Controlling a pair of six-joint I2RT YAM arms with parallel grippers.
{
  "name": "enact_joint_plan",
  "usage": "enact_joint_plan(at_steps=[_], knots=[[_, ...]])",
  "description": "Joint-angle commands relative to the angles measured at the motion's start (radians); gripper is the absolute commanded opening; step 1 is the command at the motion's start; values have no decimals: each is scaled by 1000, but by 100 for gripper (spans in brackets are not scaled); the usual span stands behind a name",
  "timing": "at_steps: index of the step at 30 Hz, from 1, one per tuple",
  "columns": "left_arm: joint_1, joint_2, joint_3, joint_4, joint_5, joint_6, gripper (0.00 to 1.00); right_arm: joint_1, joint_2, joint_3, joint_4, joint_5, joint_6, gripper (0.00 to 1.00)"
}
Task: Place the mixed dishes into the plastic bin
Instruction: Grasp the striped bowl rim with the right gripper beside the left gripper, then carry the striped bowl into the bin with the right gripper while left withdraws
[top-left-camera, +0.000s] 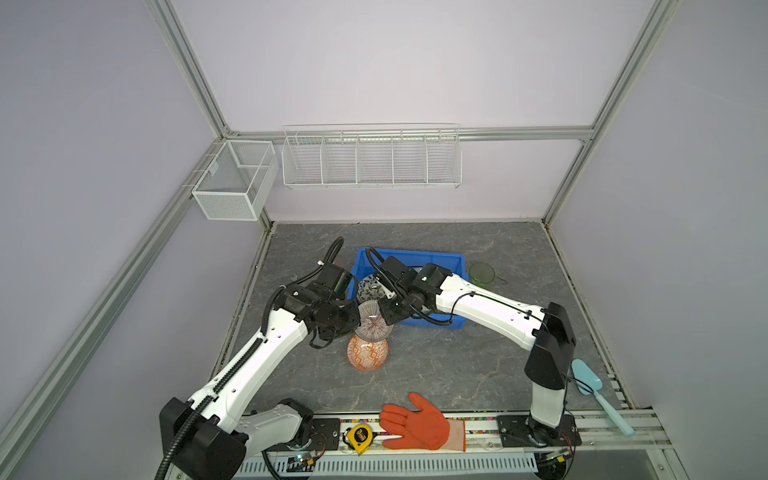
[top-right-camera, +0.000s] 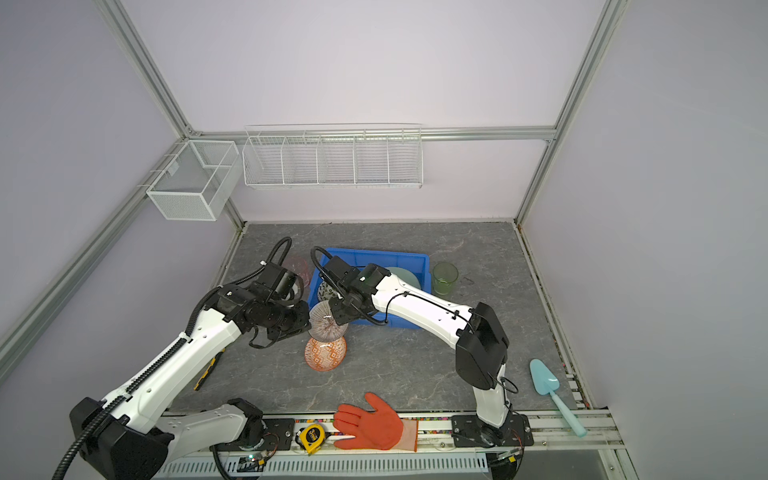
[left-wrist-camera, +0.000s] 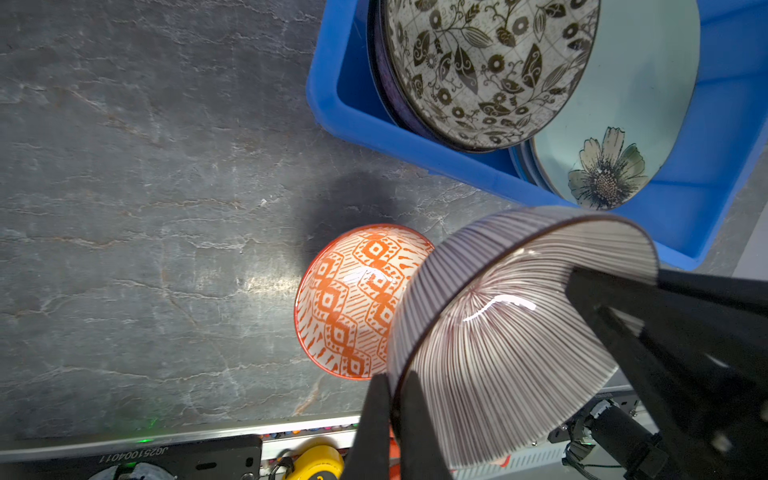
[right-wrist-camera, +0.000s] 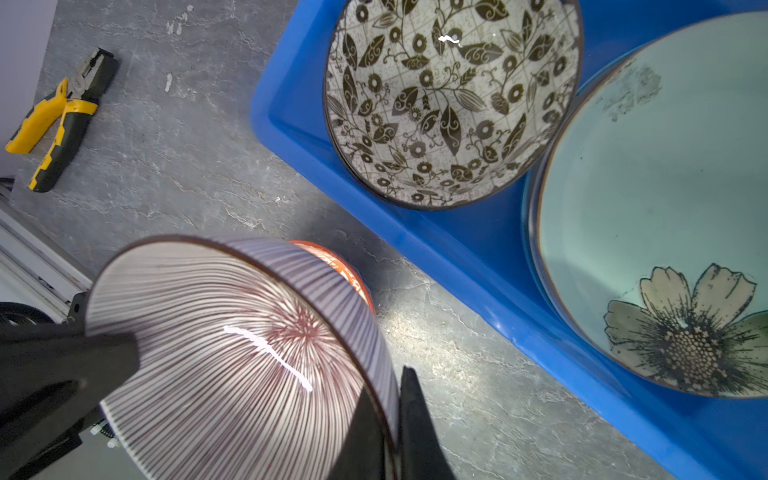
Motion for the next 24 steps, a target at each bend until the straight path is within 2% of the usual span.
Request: enact_joint_plan(at_steps=[1, 3, 5, 11, 13, 16, 20, 24], knots=[[-5, -12, 32, 30, 14, -6, 0, 7, 6, 24, 4, -11, -8, 7], [-5, -16, 33, 30, 12, -6, 2, 8, 2, 24, 5, -7, -9, 7], [-5, -25, 33, 32, 10, -11, 12, 5, -1, 27, 1, -4, -11, 7], [-5, -57, 56, 12, -17, -8, 46, -6, -10, 46, -17, 3, -25, 7], [-2, -70, 90, -31, -61, 10, 64, -13, -11, 63, -30, 6, -35, 7], [38, -115, 148, -94, -131, 40, 80, -24, -8, 102, -42, 14, -51, 7], [179, -152, 204, -159, -93, 114, 89, -41, 10, 158, -98, 21, -68, 7], [241, -150, 220, -209, -81, 165, 91, -63, 34, 226, -128, 30, -76, 7]])
